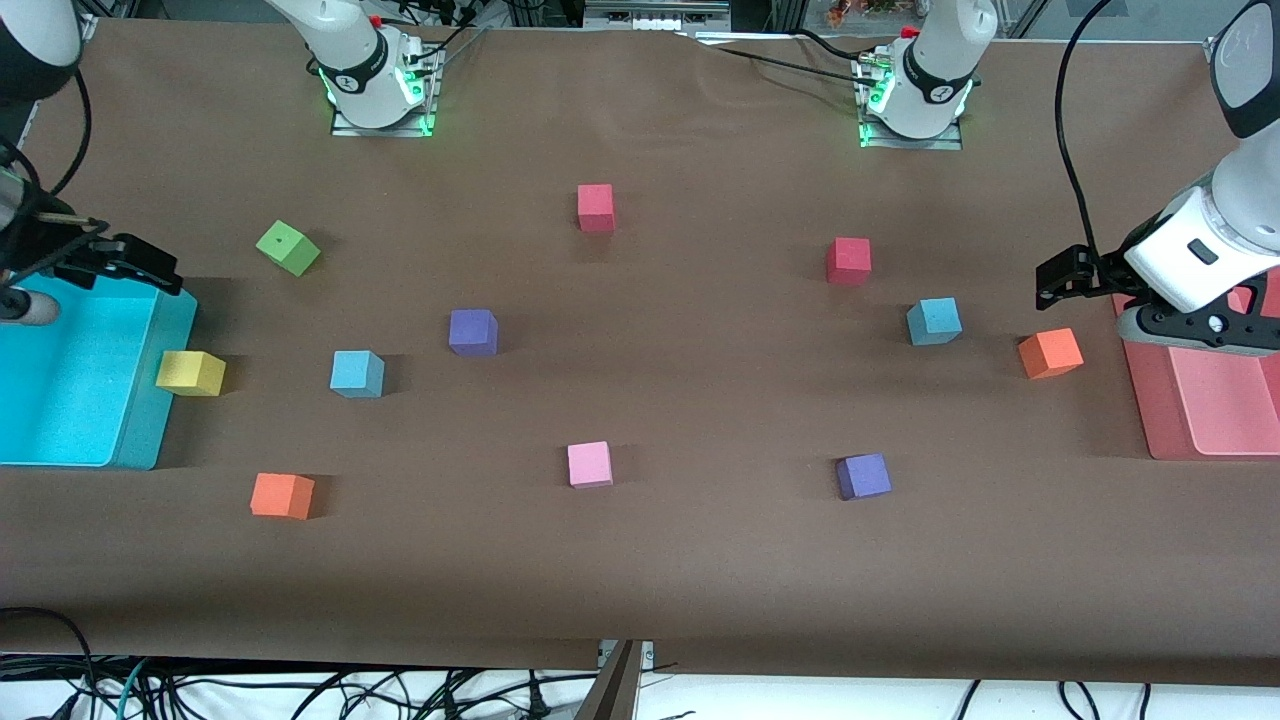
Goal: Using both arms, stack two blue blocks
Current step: 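Reach the right gripper down to the light blue cube beside the cyan bin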
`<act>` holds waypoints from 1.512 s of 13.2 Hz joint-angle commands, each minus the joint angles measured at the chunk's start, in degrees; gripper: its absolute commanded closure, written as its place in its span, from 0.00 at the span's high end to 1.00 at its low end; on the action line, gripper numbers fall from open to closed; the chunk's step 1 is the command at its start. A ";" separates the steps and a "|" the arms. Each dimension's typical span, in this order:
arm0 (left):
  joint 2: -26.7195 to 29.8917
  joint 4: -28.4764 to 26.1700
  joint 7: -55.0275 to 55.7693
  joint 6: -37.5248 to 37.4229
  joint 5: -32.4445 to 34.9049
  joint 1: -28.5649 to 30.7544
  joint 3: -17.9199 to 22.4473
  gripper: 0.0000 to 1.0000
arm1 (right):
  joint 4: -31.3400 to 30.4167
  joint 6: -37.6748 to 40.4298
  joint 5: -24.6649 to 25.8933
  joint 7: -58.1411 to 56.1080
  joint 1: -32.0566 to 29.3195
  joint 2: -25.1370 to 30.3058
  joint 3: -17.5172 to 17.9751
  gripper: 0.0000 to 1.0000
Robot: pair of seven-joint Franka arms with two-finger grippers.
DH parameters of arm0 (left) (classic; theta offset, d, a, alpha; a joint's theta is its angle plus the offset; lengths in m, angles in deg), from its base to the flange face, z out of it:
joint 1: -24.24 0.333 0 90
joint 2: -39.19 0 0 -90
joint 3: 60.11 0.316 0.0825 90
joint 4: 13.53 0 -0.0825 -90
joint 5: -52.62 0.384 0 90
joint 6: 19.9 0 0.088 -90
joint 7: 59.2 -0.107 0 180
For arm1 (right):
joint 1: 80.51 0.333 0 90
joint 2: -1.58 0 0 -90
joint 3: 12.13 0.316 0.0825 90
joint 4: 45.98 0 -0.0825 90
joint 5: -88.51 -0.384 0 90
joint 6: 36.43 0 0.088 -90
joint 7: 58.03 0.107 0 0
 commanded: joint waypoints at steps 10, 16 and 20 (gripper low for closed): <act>-0.67 1.89 -1.19 -0.68 1.05 0.45 -0.29 1.00 | -0.94 -8.11 -0.35 10.16 5.24 -15.65 0.06 1.00; -0.67 1.89 -1.19 -0.68 1.13 0.45 -0.29 1.00 | -15.08 -27.10 -0.44 17.39 6.48 -16.28 0.06 1.00; -0.67 1.89 -1.19 -0.68 1.22 0.45 -0.29 1.00 | -20.70 -32.72 -0.44 17.39 6.48 -15.93 0.06 1.00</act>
